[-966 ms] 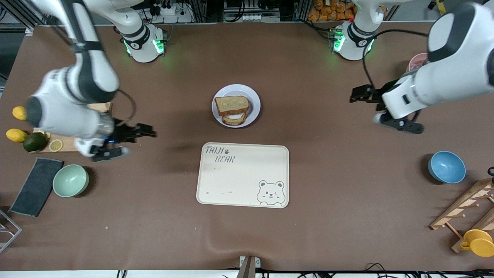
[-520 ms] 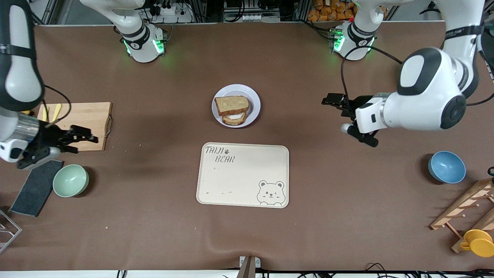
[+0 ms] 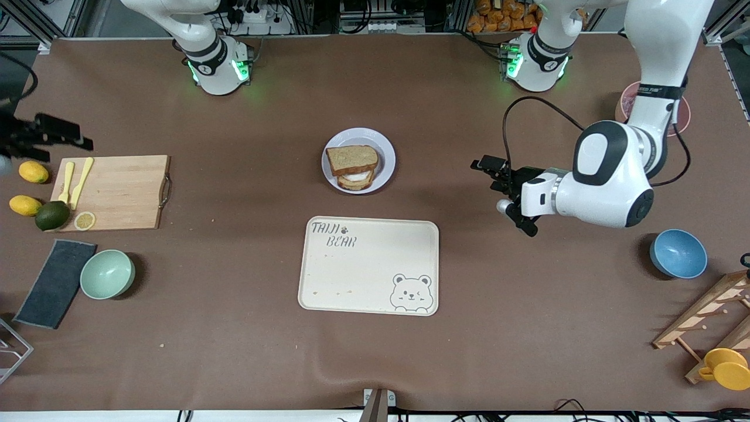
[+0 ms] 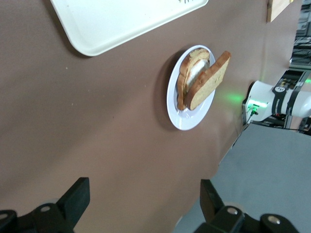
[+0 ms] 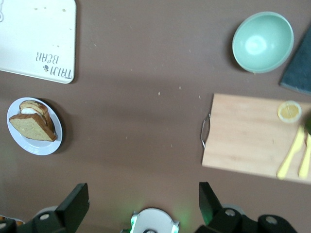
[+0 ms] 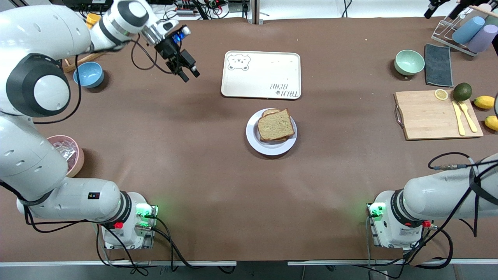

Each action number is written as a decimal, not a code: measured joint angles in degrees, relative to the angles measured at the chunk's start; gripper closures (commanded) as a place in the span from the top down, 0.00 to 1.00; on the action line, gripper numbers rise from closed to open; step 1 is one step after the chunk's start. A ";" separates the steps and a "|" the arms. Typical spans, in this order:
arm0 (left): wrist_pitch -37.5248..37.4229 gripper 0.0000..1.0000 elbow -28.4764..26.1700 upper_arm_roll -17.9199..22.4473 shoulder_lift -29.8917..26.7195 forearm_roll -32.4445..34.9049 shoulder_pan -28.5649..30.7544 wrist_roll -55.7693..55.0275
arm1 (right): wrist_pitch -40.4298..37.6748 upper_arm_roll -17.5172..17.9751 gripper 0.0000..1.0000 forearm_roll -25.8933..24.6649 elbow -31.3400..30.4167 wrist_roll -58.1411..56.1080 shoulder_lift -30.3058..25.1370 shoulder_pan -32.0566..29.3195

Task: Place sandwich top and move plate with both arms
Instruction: 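Move the left gripper to the rim of the white plate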

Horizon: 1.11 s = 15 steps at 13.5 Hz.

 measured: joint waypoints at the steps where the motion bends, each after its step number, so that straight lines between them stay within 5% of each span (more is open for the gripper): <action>1: 2.48 1.00 -1.61 -0.06 0.05 -1.07 -0.27 0.83 | -0.64 -0.13 1.00 -1.68 -0.02 1.63 -1.37 0.61; 4: 7.61 1.00 -3.93 -0.19 1.51 -5.12 -2.92 1.49 | -0.67 -0.14 1.00 -6.37 -0.06 2.24 -3.05 1.42; 15: 23.16 1.00 -7.36 -0.39 10.12 -34.15 -16.60 10.50 | 4.63 -0.28 1.00 -6.45 -1.48 2.23 -2.16 1.72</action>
